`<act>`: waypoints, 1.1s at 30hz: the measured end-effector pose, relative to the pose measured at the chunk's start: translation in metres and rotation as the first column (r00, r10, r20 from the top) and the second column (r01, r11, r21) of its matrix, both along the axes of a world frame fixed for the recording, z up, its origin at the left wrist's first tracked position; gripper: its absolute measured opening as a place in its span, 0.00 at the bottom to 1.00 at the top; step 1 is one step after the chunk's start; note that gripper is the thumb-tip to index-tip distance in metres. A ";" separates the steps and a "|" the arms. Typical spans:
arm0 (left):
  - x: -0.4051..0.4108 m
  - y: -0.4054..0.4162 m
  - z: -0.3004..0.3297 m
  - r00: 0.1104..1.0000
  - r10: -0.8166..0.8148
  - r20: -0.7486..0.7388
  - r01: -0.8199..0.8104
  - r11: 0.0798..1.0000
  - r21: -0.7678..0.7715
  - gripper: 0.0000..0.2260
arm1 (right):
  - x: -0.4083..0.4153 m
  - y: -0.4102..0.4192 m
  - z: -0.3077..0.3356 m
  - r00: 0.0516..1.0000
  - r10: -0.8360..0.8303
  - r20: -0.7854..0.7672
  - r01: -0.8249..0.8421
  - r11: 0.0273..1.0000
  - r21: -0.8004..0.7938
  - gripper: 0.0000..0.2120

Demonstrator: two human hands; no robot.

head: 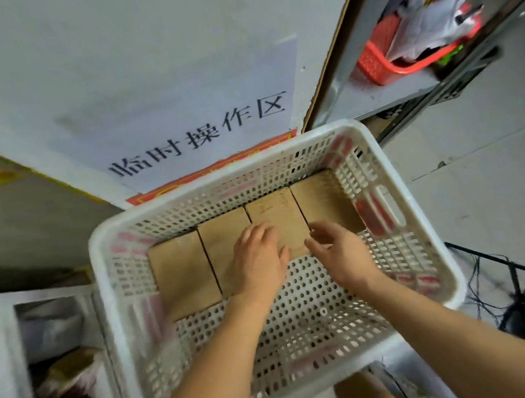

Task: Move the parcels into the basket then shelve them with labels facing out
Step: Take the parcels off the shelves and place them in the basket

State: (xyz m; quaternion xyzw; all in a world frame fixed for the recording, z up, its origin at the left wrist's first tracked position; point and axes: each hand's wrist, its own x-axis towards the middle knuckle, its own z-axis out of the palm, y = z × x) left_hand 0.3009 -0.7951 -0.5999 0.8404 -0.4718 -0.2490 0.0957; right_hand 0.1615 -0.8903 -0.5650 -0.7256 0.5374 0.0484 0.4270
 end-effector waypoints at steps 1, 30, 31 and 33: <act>0.006 0.013 0.022 1.000 0.012 -0.008 -0.012 1.000 -0.002 0.23 | 0.007 0.006 0.024 0.997 0.083 0.001 -0.083 0.996 -0.033 0.20; -0.043 0.464 0.415 0.272 0.935 0.228 -0.897 0.332 -0.292 0.22 | 0.186 0.342 0.358 -0.094 0.979 0.181 -0.864 0.010 -0.504 0.18; -0.053 0.482 0.422 0.229 0.945 0.232 -0.903 0.295 -0.311 0.22 | 0.186 0.362 0.367 -0.148 0.969 0.196 -0.854 -0.025 -0.520 0.18; -0.072 0.519 0.437 0.148 0.957 0.249 -0.907 0.232 -0.351 0.22 | 0.185 0.405 0.385 -0.261 0.948 0.185 -0.818 -0.115 -0.563 0.18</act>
